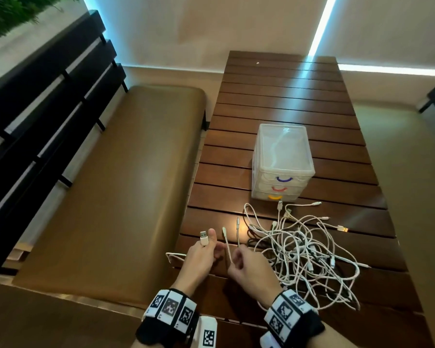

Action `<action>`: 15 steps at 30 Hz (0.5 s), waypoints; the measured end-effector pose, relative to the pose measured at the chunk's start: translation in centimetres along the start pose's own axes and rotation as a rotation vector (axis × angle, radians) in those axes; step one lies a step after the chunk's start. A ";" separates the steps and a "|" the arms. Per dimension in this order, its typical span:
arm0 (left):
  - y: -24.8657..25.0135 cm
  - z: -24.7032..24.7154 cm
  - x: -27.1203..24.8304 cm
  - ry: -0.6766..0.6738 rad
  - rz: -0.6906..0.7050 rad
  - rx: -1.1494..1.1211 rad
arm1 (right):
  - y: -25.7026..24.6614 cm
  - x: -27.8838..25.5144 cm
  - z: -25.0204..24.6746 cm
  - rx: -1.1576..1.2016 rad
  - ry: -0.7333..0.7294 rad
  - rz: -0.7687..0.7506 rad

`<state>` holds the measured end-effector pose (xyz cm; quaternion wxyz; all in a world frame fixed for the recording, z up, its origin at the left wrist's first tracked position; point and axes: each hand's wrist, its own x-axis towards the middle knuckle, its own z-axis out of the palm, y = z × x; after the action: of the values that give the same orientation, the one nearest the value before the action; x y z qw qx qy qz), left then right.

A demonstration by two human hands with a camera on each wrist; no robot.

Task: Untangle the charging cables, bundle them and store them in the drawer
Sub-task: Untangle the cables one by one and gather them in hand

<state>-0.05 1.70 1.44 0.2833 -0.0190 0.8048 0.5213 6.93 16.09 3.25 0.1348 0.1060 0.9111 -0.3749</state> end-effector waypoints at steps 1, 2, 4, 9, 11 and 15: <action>0.0 0.1 -0.1 -0.005 -0.007 -0.008 | 0.0 0.1 -0.1 0.157 0.041 0.034; 0.1 0.1 -0.2 -0.019 -0.021 -0.030 | 0.1 0.2 -0.2 0.292 0.058 0.066; 0.3 0.3 -0.4 -0.056 -0.048 -0.048 | 0.2 0.1 -0.5 0.467 0.030 0.095; 0.8 0.7 -0.8 -0.101 -0.078 -0.090 | 1.5 -1.4 -0.6 0.651 -0.088 0.004; 1.1 0.9 -1.1 -0.118 -0.088 -0.139 | 1.6 -1.9 -0.8 0.698 -0.142 -0.020; 2.4 1.1 -1.6 -0.146 -0.056 -0.134 | 1.4 -1.9 -1.7 0.749 -0.199 -0.078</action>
<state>0.97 3.36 3.84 0.3537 -0.0225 0.7444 0.5659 8.86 18.09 4.12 0.1601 0.0765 0.6969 -0.6949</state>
